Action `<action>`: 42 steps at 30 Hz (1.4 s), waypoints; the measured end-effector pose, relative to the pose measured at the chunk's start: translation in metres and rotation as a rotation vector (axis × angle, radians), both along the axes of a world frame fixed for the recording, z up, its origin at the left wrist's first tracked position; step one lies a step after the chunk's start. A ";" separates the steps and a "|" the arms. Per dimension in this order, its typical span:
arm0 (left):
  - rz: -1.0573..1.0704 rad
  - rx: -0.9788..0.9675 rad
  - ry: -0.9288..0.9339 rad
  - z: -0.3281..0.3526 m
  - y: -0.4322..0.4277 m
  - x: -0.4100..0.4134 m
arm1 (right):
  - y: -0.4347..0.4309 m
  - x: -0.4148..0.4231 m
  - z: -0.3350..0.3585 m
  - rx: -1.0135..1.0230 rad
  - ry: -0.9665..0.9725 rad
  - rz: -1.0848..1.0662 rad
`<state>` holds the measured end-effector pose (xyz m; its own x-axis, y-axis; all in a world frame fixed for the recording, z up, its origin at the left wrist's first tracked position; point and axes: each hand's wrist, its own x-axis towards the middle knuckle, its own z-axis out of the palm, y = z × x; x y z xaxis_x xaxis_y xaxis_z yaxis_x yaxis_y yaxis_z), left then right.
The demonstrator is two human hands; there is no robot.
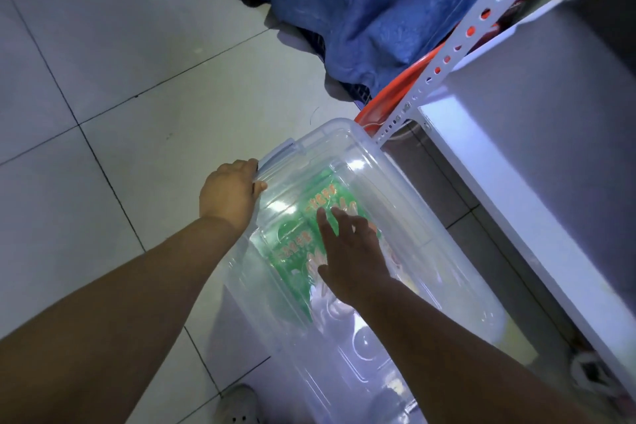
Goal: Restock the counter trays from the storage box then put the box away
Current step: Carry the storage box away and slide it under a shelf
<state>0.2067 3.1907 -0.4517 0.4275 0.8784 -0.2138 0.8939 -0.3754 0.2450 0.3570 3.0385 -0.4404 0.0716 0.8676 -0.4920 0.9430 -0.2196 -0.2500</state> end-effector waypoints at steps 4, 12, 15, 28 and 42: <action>-0.006 -0.122 -0.026 0.001 0.004 0.010 | -0.008 0.017 -0.002 -0.033 0.003 0.117; -0.139 -0.179 -0.021 -0.010 0.030 0.022 | -0.011 0.026 -0.020 0.053 -0.018 0.159; -0.128 -0.038 -0.032 -0.010 0.009 0.011 | -0.011 0.025 -0.015 0.106 -0.015 0.146; 1.058 -0.663 -0.251 0.003 -0.228 -0.010 | -0.117 0.130 -0.006 -0.003 0.028 -0.696; 0.829 -0.441 -0.324 0.186 -0.223 -0.021 | -0.211 0.087 0.151 0.100 0.338 -1.224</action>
<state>0.1854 2.9673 -0.2653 -0.1901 0.7958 -0.5749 0.6977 0.5215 0.4912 0.4443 2.8270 -0.2898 0.7330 0.3580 -0.5785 0.0250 -0.8639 -0.5030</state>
